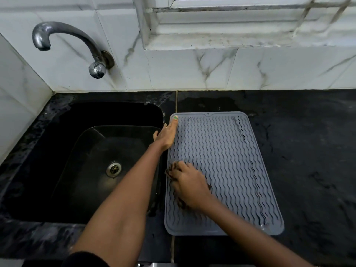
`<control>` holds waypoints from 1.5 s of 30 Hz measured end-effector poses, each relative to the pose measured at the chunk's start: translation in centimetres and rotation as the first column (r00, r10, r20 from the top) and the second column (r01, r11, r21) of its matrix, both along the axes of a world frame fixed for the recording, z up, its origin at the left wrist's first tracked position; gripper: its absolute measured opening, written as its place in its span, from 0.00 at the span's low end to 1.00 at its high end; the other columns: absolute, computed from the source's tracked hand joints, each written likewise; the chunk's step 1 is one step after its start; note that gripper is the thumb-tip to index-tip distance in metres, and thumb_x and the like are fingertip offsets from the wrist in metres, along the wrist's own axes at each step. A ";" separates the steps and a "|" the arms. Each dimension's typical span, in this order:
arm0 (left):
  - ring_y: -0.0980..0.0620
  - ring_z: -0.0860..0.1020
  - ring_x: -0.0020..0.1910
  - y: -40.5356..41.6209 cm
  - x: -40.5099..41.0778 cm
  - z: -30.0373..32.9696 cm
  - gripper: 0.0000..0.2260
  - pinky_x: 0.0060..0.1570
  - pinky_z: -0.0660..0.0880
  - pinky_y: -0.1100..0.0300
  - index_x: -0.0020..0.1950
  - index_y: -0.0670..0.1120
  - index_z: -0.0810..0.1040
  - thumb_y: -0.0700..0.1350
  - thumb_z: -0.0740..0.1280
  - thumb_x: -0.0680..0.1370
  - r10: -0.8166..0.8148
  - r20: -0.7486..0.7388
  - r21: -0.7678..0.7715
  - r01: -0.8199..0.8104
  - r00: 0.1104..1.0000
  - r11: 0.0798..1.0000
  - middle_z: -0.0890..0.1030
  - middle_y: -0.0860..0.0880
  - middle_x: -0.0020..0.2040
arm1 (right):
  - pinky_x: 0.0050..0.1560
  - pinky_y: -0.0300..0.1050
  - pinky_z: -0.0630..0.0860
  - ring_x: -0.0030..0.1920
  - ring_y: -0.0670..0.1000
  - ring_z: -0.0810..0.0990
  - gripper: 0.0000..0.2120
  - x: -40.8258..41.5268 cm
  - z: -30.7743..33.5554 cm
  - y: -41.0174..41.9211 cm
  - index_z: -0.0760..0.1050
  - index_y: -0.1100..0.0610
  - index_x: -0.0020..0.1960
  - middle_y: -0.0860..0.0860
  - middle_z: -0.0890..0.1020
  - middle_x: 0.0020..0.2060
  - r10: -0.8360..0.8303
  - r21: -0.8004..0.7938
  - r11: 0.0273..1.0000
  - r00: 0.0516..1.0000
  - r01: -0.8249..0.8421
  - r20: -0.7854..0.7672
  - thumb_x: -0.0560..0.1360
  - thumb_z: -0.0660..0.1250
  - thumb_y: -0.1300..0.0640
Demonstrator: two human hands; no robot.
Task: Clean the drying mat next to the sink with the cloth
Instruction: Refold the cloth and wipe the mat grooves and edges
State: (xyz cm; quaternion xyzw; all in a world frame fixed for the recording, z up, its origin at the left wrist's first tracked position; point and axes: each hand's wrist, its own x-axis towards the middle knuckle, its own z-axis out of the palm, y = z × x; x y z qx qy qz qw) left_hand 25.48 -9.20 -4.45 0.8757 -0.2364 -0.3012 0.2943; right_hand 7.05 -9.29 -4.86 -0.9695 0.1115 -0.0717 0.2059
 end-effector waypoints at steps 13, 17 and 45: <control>0.45 0.61 0.75 2.7 -2.1 1.7 0.45 0.75 0.54 0.44 0.73 0.50 0.69 0.76 0.37 0.70 0.035 -0.167 -0.009 -0.037 0.985 0.999 0.66 0.48 0.75 | 0.50 0.52 0.69 0.53 0.55 0.69 0.15 2.4 -1.3 -2.2 0.78 0.52 0.60 0.51 0.75 0.57 -0.044 -0.015 0.999 0.999 0.044 0.032 0.75 0.60 0.56; 0.44 0.49 0.78 2.8 -3.6 1.5 0.48 0.76 0.42 0.44 0.78 0.52 0.56 0.79 0.35 0.67 -0.046 -0.059 0.094 0.052 0.997 0.994 0.55 0.47 0.79 | 0.43 0.50 0.71 0.47 0.53 0.73 0.15 -4.6 -1.8 2.3 0.82 0.51 0.50 0.48 0.78 0.49 0.011 0.048 0.999 0.994 -0.017 0.113 0.73 0.58 0.51; 0.42 0.62 0.75 5.8 -11.1 2.5 0.40 0.73 0.57 0.46 0.75 0.45 0.64 0.71 0.40 0.76 0.079 -0.084 0.081 -0.073 0.993 0.994 0.64 0.41 0.75 | 0.58 0.55 0.64 0.59 0.53 0.66 0.21 -6.0 0.6 1.1 0.70 0.50 0.67 0.48 0.72 0.64 -0.085 0.196 0.976 0.996 0.089 -0.027 0.75 0.59 0.62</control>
